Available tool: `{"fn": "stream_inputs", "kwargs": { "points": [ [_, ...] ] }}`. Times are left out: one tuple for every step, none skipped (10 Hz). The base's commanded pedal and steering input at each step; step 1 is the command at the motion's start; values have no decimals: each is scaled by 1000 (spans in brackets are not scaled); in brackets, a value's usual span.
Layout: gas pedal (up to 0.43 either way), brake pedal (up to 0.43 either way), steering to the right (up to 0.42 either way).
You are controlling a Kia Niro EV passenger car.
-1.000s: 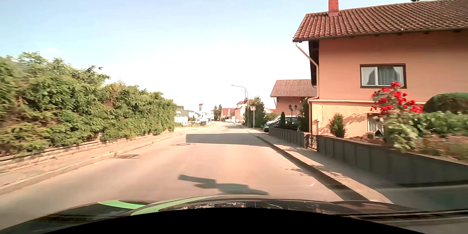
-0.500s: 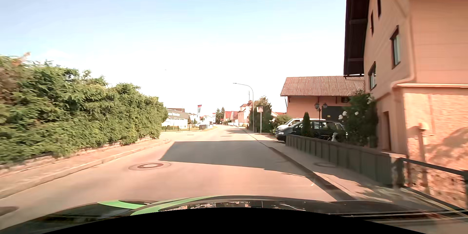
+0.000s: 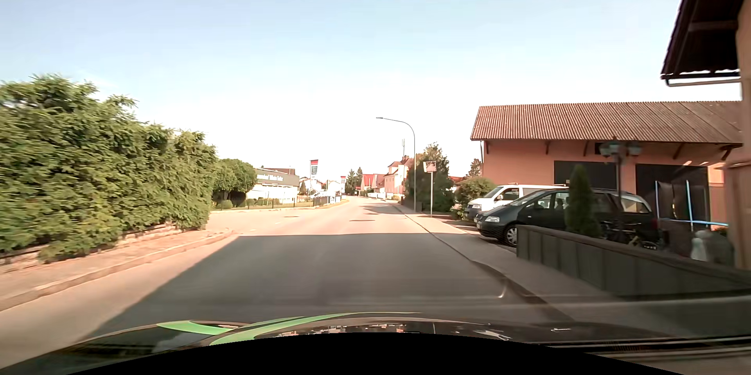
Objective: Follow the waypoints while adhering to traffic rules and regulations
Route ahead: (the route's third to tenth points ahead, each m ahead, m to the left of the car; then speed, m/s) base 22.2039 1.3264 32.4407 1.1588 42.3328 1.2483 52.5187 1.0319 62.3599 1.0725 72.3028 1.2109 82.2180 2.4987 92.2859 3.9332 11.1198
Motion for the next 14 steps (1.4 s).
{"fn": "stream_inputs", "kwargs": {
  "points": [
    [220,0,-6],
    [220,0,-6],
    [220,0,-6],
    [220,0,-4],
    [220,0,-3],
    [220,0,-1],
    [220,0,2],
    [220,0,1],
    [220,0,1],
    [220,0,1],
    [220,0,0],
    [209,0,-1],
    [197,0,-1],
    [197,0,-1]
  ]
}}
